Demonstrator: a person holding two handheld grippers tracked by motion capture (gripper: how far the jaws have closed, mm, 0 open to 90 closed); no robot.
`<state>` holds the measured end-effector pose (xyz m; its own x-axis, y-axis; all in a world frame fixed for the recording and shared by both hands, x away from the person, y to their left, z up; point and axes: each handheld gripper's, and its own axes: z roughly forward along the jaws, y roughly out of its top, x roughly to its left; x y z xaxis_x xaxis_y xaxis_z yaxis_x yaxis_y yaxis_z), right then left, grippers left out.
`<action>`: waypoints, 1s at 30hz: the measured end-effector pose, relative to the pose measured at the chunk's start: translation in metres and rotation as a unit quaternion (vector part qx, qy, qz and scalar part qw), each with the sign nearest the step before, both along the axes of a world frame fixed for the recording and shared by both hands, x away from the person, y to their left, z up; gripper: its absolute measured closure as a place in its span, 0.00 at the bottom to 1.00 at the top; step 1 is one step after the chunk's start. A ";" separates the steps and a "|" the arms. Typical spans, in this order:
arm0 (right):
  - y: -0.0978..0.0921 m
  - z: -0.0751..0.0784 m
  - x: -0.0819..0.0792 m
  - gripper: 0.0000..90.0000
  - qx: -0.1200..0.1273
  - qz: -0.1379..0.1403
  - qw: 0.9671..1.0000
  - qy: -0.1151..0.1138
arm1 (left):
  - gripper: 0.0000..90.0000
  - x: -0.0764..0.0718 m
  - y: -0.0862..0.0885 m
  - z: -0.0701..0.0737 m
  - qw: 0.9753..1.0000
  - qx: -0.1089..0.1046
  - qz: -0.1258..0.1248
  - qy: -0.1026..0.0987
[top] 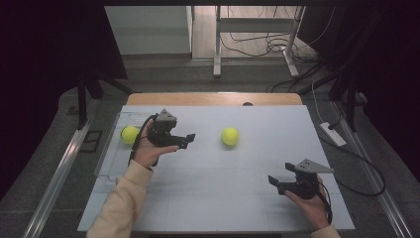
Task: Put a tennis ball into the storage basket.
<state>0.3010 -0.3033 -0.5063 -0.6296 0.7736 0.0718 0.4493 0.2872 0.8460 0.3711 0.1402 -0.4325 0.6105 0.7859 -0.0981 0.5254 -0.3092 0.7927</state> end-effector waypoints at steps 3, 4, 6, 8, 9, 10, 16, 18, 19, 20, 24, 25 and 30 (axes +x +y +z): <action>0.000 0.000 0.000 0.14 0.001 0.001 1.000 -0.001 | 0.14 0.004 -0.005 0.000 1.000 0.001 -0.003 0.001; 0.000 0.000 0.000 0.14 0.001 0.001 1.000 -0.001 | 0.14 0.004 -0.005 0.000 1.000 0.001 -0.003 0.001; -0.001 0.001 -0.001 0.14 0.002 0.000 1.000 -0.002 | 0.14 0.005 -0.007 -0.001 1.000 0.001 -0.005 0.003; -0.001 0.001 -0.002 0.14 0.003 0.001 1.000 -0.002 | 0.14 0.006 -0.010 -0.002 1.000 0.000 -0.003 0.002; -0.001 0.001 -0.002 0.14 0.003 0.001 1.000 -0.002 | 0.14 0.006 -0.011 -0.002 1.000 -0.001 -0.004 0.003; -0.001 0.001 -0.002 0.14 0.003 0.001 1.000 -0.002 | 0.14 0.007 -0.012 -0.002 1.000 -0.001 -0.005 0.002; -0.001 0.000 -0.002 0.14 0.002 0.002 1.000 -0.002 | 0.14 0.010 -0.018 -0.001 1.000 0.001 -0.010 0.002; -0.001 0.001 -0.002 0.14 0.003 0.002 1.000 -0.002 | 0.14 0.012 -0.020 -0.001 1.000 0.000 -0.011 0.001; -0.001 0.001 -0.002 0.14 0.003 0.002 1.000 -0.002 | 0.14 0.012 -0.022 -0.001 1.000 0.000 -0.013 0.003; -0.002 0.001 -0.002 0.14 0.004 0.002 1.000 -0.002 | 0.14 0.013 -0.023 -0.001 1.000 -0.002 -0.013 0.003; -0.002 0.001 -0.002 0.14 0.003 0.001 1.000 -0.001 | 0.13 0.016 -0.029 -0.003 1.000 0.000 -0.019 0.008; -0.002 0.001 -0.002 0.14 0.003 0.002 1.000 -0.001 | 0.13 0.017 -0.030 -0.003 1.000 0.001 -0.020 0.008; -0.001 0.000 -0.001 0.14 0.002 0.001 1.000 -0.001 | 0.13 0.022 -0.038 -0.004 1.000 0.002 -0.026 0.012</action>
